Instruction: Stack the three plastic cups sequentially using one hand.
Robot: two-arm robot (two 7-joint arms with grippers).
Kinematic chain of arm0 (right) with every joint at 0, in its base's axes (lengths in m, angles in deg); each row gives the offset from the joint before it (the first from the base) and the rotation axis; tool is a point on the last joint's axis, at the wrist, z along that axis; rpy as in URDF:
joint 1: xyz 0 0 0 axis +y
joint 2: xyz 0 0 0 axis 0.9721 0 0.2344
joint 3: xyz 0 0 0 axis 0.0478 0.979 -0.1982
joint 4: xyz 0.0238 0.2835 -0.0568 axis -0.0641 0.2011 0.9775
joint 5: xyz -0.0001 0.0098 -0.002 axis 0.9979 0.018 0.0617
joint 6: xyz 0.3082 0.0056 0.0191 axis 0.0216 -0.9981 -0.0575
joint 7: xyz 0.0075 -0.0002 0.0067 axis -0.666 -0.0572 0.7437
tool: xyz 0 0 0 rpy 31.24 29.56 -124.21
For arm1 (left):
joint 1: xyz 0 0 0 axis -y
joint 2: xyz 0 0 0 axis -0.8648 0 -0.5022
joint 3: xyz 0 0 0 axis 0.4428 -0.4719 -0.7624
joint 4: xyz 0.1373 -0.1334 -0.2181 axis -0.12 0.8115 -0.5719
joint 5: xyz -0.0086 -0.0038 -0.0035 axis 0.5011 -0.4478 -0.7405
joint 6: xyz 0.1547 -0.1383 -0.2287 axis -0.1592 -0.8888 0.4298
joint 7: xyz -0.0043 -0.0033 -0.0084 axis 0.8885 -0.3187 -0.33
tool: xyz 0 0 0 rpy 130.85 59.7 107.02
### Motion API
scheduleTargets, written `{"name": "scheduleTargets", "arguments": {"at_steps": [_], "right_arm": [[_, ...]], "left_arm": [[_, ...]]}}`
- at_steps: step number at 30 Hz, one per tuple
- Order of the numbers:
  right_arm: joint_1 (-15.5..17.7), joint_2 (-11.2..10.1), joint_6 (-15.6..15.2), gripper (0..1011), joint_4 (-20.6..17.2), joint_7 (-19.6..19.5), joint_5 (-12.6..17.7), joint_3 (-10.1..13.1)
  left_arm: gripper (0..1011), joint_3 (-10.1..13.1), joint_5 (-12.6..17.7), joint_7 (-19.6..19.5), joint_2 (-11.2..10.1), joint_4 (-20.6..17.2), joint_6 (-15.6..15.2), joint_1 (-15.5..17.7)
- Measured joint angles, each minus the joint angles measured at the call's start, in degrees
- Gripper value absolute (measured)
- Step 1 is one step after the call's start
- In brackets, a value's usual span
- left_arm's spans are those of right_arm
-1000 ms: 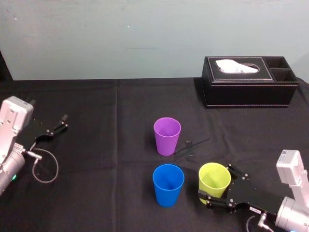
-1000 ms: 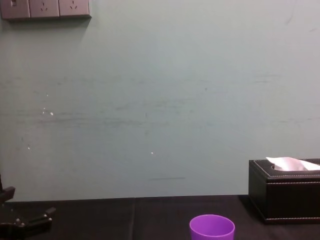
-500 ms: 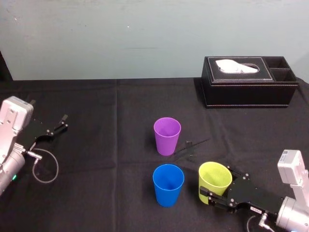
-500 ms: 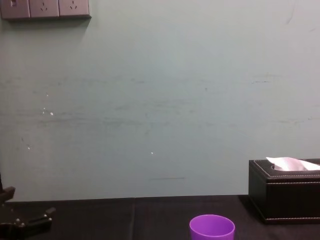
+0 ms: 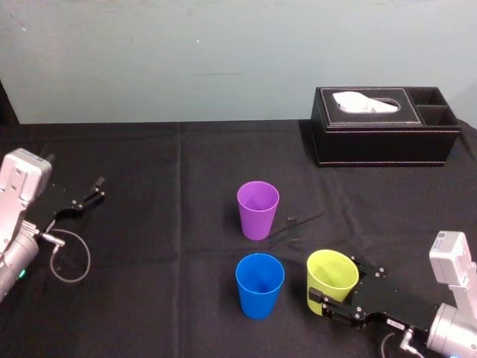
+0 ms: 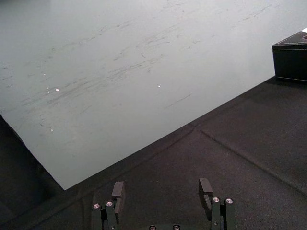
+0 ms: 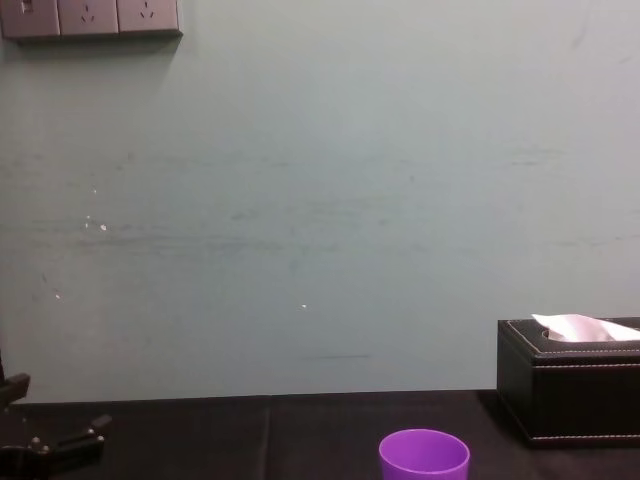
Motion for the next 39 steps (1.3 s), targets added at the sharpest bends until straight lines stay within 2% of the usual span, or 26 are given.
{"name": "scheduleTargets", "arguments": {"at_steps": [5, 10, 17, 20, 23, 30, 39], "right_arm": [[0.0, 0.1, -0.1, 731, -0.2, -0.3, -0.1, 0.1], [0.6, -0.1, -1.2, 731, -2.9, -2.2, -0.6, 0.8], [1.4, -1.6, -5.9, 731, -8.0, -4.5, -0.2, 2.7], [1.4, -2.4, -8.7, 731, -10.6, -5.1, 1.0, 3.8], [0.9, -2.8, -10.1, 731, -11.8, -5.2, 1.8, 4.2], [-2.4, -3.0, -13.1, 731, -13.6, -5.7, 2.9, 4.0], [-8.6, -1.0, -15.8, 731, -12.4, -7.0, 1.2, 0.5]], "left_arm": [[1010, 0.0, 0.0, 0.0, 0.0, 0.0, 0.0, 0.0], [1010, 0.0, 0.0, 0.0, 0.0, 0.0, 0.0, 0.0], [1010, 0.0, 0.0, 0.0, 0.0, 0.0, 0.0, 0.0], [1010, 0.0, 0.0, 0.0, 0.0, 0.0, 0.0, 0.0], [1010, 0.0, 0.0, 0.0, 0.0, 0.0, 0.0, 0.0], [1010, 0.0, 0.0, 0.0, 0.0, 0.0, 0.0, 0.0], [1010, 0.0, 0.0, 0.0, 0.0, 0.0, 0.0, 0.0]]}}
